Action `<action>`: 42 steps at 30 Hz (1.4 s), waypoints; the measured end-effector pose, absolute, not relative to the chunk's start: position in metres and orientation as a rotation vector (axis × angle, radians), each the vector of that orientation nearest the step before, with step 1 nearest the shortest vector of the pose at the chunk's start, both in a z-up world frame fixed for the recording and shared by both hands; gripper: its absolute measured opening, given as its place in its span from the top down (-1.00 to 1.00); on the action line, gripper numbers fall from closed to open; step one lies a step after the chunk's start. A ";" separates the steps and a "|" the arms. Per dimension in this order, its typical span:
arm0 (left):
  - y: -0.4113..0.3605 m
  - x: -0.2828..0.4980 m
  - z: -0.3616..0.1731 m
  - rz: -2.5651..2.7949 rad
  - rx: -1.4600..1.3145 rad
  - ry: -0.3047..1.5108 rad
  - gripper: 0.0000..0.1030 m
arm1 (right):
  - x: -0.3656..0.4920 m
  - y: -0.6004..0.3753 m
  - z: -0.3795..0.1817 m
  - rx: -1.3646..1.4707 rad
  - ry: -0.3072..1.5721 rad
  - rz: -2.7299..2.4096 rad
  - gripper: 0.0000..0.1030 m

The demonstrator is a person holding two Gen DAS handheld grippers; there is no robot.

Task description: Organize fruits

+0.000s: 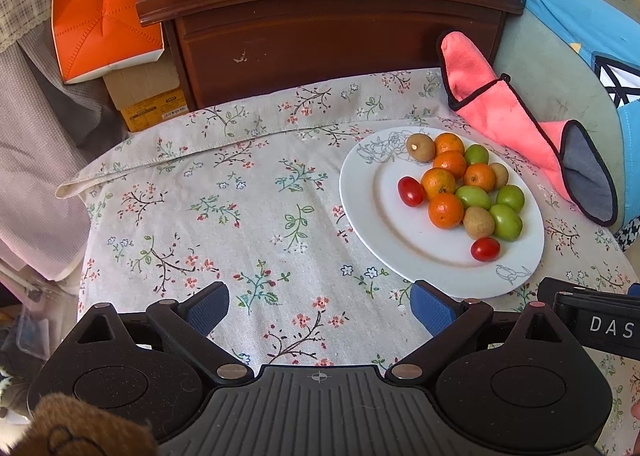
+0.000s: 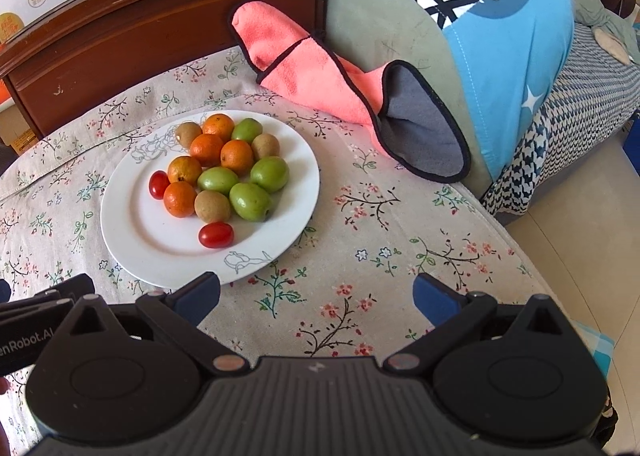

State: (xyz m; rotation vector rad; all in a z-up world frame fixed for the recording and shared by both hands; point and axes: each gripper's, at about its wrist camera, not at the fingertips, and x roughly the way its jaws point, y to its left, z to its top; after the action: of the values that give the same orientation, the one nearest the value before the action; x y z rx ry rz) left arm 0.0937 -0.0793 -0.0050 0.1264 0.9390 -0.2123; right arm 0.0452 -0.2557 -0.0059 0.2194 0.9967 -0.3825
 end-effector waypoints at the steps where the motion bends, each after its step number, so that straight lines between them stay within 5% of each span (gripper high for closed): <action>1: -0.079 0.094 -0.005 -0.208 0.130 0.937 -0.91 | 0.046 -0.255 -0.006 0.217 0.998 -0.382 -0.98; 42: -0.087 0.098 -0.010 -0.168 0.180 0.945 -0.90 | 0.058 -0.249 -0.015 0.160 1.020 -0.390 -0.98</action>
State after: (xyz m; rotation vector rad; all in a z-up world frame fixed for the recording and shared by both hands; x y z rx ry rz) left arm 0.0982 -0.0875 -0.0100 0.1795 0.9455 -0.1675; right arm 0.0576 -0.2488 -0.0150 0.1604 1.0201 -0.3902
